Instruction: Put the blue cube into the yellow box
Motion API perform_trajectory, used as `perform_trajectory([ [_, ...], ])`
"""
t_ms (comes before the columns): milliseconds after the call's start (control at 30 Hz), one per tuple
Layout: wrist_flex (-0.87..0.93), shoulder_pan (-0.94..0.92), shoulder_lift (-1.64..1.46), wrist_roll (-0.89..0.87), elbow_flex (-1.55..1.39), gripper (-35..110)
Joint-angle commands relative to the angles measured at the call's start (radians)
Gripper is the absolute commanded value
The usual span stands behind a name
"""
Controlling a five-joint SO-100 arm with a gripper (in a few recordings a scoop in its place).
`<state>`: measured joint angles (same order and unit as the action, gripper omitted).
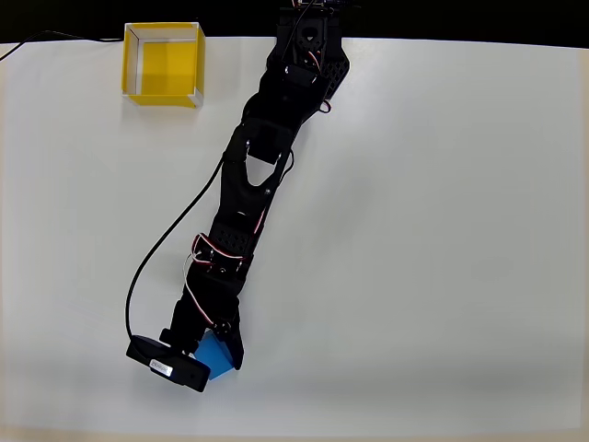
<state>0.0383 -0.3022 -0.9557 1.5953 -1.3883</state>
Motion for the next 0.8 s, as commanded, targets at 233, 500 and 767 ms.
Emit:
perform_trajectory([
  [233, 0.216, -0.034, -0.808, 0.037, -0.238, 22],
  [500, 0.393, -0.181, -1.092, 0.031, -0.339, 22],
  [767, 0.540, -0.578, -1.146, 0.067, -0.347, 22],
])
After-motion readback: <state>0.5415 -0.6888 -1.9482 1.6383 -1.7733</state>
